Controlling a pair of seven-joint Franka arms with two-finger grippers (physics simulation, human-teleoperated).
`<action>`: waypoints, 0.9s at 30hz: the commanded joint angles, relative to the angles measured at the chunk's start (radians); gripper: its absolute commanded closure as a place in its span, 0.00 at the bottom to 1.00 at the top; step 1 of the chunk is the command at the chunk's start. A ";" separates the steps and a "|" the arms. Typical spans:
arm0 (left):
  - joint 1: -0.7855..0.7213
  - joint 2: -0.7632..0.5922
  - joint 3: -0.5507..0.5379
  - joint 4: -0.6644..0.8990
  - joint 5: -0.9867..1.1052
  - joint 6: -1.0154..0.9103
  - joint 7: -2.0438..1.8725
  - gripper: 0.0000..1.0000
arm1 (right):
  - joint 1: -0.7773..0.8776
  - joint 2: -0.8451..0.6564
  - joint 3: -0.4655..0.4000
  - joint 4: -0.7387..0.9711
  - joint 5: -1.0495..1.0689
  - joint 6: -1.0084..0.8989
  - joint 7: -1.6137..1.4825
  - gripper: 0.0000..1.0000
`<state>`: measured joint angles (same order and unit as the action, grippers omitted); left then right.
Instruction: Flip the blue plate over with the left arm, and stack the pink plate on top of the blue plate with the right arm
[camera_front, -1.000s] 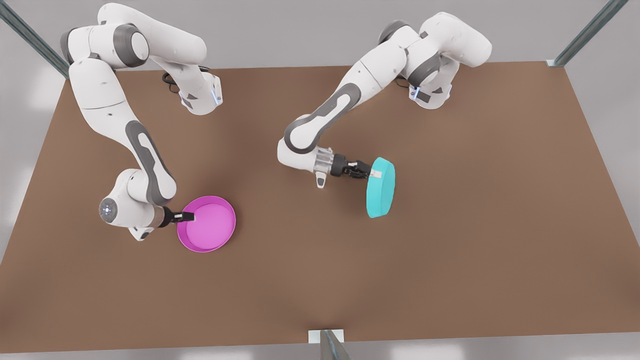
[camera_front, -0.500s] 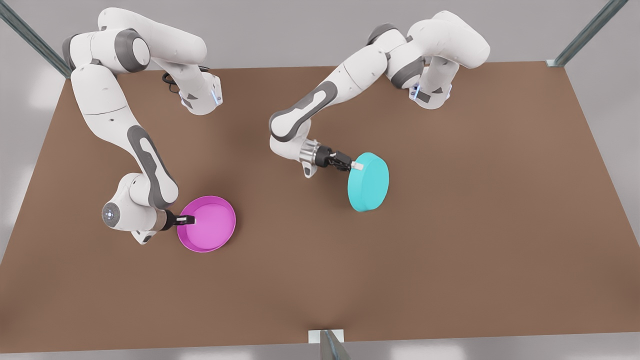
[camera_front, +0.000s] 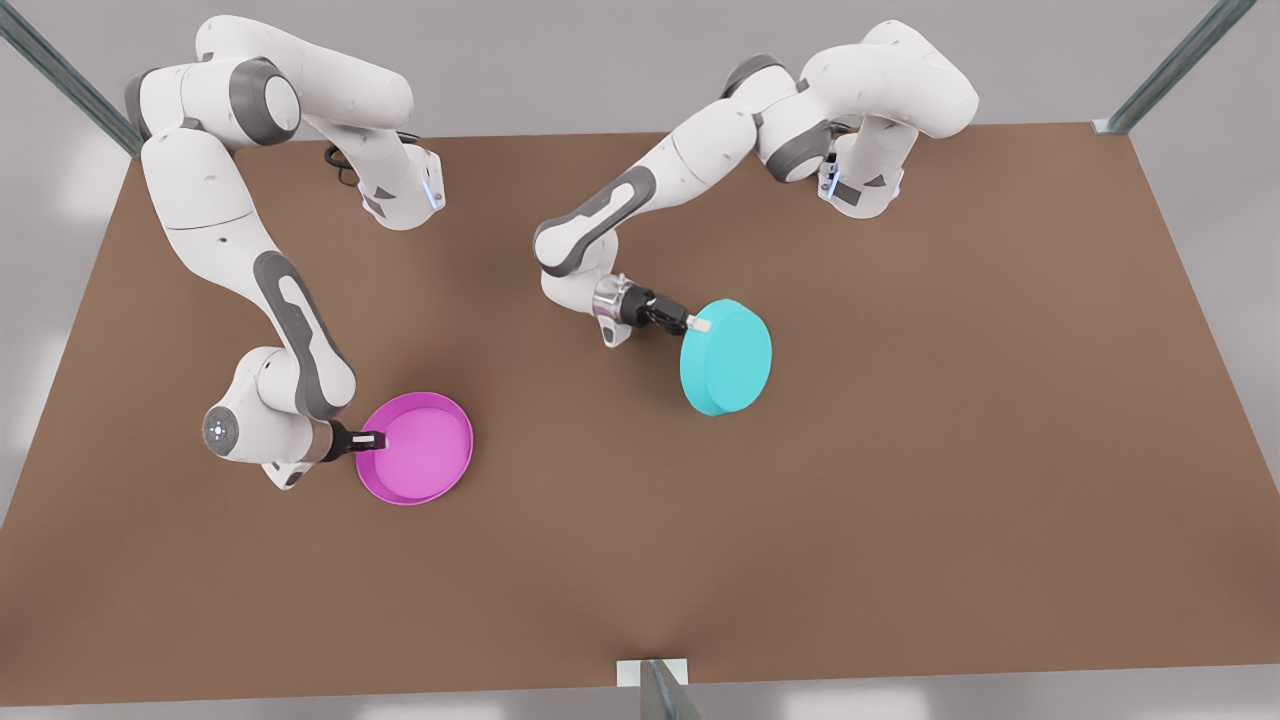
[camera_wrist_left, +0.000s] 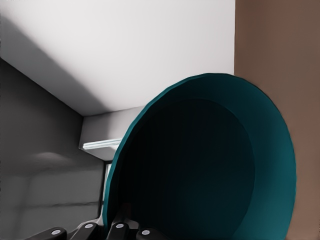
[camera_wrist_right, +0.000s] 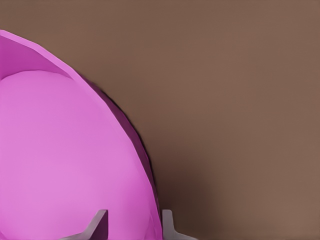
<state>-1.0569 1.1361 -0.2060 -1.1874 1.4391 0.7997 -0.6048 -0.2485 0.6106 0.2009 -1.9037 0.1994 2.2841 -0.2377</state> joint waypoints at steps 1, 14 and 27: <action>0.000 0.001 0.000 0.000 -0.048 0.001 -0.003 0.79 | 0.000 0.000 0.000 0.000 0.000 0.000 0.000 0.52; -0.006 0.048 -0.004 0.025 -0.057 -0.005 -0.078 0.00 | 0.002 0.006 0.000 0.003 -0.001 0.002 -0.003 0.71; -0.052 0.060 -0.033 0.155 -0.440 0.145 -0.286 0.00 | 0.002 0.008 0.000 0.009 -0.001 0.000 -0.022 0.79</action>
<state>-1.1091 1.1952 -0.2393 -1.0310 1.0783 0.9575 -0.9032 -0.2470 0.6181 0.2013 -1.8926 0.2111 2.2833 -0.2694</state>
